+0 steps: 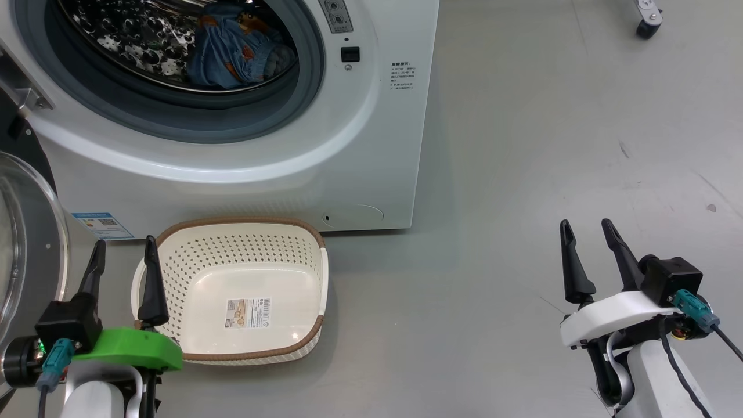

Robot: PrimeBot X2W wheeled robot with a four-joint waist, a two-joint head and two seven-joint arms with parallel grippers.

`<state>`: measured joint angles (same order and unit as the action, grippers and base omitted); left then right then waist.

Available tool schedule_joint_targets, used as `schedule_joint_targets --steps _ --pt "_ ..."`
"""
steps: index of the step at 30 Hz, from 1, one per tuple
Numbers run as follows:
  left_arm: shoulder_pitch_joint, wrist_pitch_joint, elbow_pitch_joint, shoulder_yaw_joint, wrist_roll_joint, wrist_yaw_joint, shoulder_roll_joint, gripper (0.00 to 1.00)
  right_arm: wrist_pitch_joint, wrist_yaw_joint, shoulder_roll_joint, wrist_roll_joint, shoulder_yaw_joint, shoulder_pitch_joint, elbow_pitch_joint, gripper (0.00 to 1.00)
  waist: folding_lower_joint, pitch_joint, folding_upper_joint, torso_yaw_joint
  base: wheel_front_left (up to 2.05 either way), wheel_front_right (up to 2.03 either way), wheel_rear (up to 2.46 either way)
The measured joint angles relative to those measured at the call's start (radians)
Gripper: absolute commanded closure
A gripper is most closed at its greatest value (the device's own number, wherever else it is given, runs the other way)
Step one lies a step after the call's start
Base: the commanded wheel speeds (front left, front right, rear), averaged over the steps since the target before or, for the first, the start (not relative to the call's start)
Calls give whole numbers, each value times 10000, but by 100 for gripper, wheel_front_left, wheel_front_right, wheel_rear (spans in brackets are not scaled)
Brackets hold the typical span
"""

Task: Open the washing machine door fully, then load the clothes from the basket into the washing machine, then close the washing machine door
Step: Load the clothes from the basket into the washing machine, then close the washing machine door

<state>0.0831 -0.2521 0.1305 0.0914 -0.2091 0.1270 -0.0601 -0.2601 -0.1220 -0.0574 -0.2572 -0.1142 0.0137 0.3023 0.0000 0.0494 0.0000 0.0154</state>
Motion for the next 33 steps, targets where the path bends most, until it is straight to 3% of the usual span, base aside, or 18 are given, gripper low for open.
schedule_joint_targets --steps 33 --pt "232 0 -196 209 341 -40 92 0 0 -2 40 59 -35 -25 -84 0 1 116 0 -264 0 0 0"
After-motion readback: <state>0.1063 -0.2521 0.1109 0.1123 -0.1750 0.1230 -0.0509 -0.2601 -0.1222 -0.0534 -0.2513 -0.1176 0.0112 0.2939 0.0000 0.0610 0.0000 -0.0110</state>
